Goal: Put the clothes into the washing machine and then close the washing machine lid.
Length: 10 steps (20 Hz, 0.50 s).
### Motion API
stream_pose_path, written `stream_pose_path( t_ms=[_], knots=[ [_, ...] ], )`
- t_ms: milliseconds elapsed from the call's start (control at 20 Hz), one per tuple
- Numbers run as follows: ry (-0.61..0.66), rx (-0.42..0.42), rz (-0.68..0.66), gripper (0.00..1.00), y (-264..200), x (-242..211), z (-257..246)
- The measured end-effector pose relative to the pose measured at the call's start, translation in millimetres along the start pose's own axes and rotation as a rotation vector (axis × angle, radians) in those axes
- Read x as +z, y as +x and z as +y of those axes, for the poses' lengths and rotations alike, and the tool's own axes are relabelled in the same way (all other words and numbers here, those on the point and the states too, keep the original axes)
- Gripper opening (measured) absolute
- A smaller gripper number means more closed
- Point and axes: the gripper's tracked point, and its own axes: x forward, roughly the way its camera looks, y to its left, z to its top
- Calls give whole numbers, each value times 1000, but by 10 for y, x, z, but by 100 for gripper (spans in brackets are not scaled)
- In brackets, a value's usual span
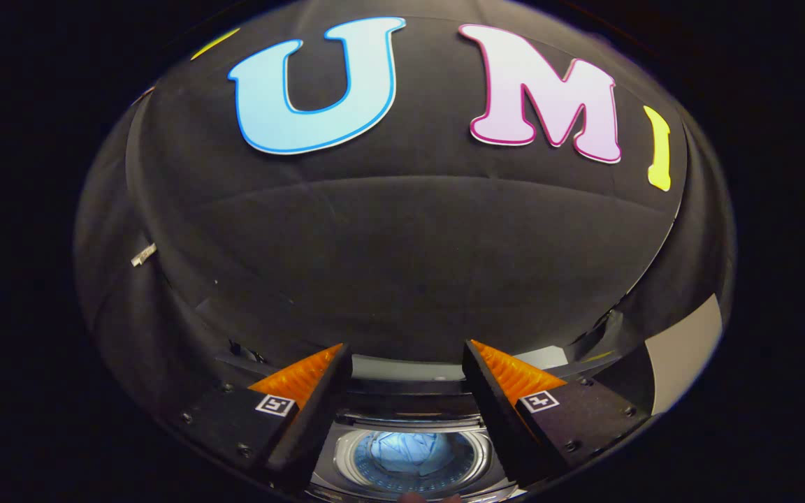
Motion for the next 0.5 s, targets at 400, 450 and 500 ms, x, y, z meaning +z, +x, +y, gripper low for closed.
stream_pose_path(
  t_ms=[400,450,500],
  knots=[
    [-19,11,-11,100,-208,-107,17],
    [-17,11,-9,100,-209,-113,19],
    [-20,11,-8,100,-222,-126,16]
  ],
)
